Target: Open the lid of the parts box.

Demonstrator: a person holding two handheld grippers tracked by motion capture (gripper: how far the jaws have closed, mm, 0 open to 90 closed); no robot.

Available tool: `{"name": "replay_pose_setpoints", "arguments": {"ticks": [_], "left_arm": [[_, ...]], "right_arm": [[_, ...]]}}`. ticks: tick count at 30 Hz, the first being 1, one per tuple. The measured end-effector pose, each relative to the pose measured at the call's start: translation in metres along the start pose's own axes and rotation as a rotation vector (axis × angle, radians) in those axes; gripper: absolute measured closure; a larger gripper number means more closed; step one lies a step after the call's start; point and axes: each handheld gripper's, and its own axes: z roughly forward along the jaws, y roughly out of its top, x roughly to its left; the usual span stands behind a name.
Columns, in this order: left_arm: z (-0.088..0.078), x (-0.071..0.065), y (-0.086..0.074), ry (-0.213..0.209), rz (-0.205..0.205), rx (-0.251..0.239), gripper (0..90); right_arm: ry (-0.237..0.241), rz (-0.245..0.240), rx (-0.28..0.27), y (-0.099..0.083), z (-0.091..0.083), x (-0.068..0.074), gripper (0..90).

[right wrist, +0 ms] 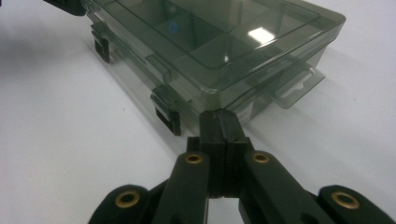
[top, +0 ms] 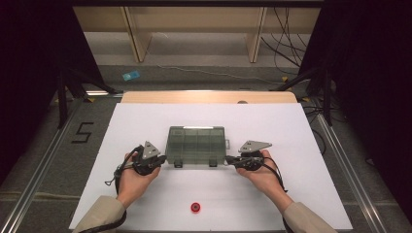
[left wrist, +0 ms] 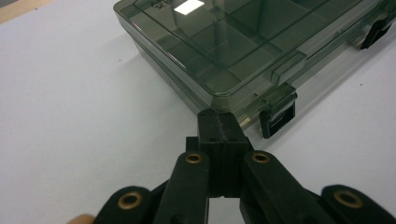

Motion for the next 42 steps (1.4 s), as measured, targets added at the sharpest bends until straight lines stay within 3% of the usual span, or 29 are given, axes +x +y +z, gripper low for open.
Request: {"name": "replay_pose_setpoints", "arguments": {"ticks": [6,9,11,16,17,18,19,20,21,25,29,30,32,33,35,37,42], "left_arm": [[-0.005,0.001,0.002,0.011,0.012,-0.009,90.0],[-0.005,0.002,0.003,0.012,0.001,-0.047,90.0],[-0.004,-0.001,0.003,0.025,-0.058,-0.104,90.0],[-0.006,0.001,0.006,0.032,-0.056,-0.133,90.0],[-0.006,0.001,0.006,0.028,-0.073,-0.152,90.0],[-0.007,0.002,0.007,0.037,-0.057,-0.147,90.0],[-0.006,0.001,0.008,0.037,-0.079,-0.165,90.0],[-0.007,0.003,0.009,0.038,-0.061,-0.156,90.0],[-0.006,0.002,0.01,0.036,-0.082,-0.174,90.0],[-0.004,0.003,0.011,0.043,-0.096,-0.191,90.0],[-0.004,0.003,0.013,0.041,-0.099,-0.205,90.0],[-0.005,0.004,0.014,0.045,-0.096,-0.207,90.0],[-0.004,0.004,0.015,0.046,-0.103,-0.217,90.0],[-0.004,0.004,0.015,0.045,-0.105,-0.221,90.0],[-0.004,0.004,0.015,0.048,-0.115,-0.231,90.0],[-0.003,0.003,0.016,0.045,-0.121,-0.234,90.0],[-0.003,0.003,0.019,0.054,-0.119,-0.248,90.0]], "right_arm": [[-0.003,-0.001,-0.036,0.002,-0.002,0.0,90.0],[-0.006,-0.011,-0.063,0.002,-0.002,0.0,90.0],[-0.003,-0.001,-0.081,0.003,-0.003,0.0,90.0],[-0.007,-0.002,-0.115,0.005,-0.004,-0.001,90.0],[-0.019,-0.011,-0.114,0.006,-0.005,-0.001,90.0],[-0.02,-0.011,-0.123,0.006,-0.006,-0.001,90.0],[-0.016,-0.012,-0.137,0.006,-0.005,-0.002,90.0],[-0.011,-0.004,-0.15,0.007,-0.005,-0.002,90.0],[-0.012,-0.005,-0.157,0.007,-0.005,-0.002,90.0],[-0.016,-0.005,-0.178,0.009,-0.006,-0.004,90.0],[0.002,0.019,-0.197,0.012,-0.003,-0.005,90.0],[-0.014,0.016,-0.186,0.013,-0.005,-0.006,90.0],[0.0,0.022,-0.214,0.013,-0.003,-0.006,90.0],[-0.013,0.028,-0.194,0.014,-0.006,-0.006,90.0],[-0.007,0.029,-0.224,0.015,-0.005,-0.007,90.0],[-0.032,0.021,-0.197,0.017,-0.008,-0.008,90.0],[-0.025,0.029,-0.241,0.019,-0.006,-0.008,90.0]]}}
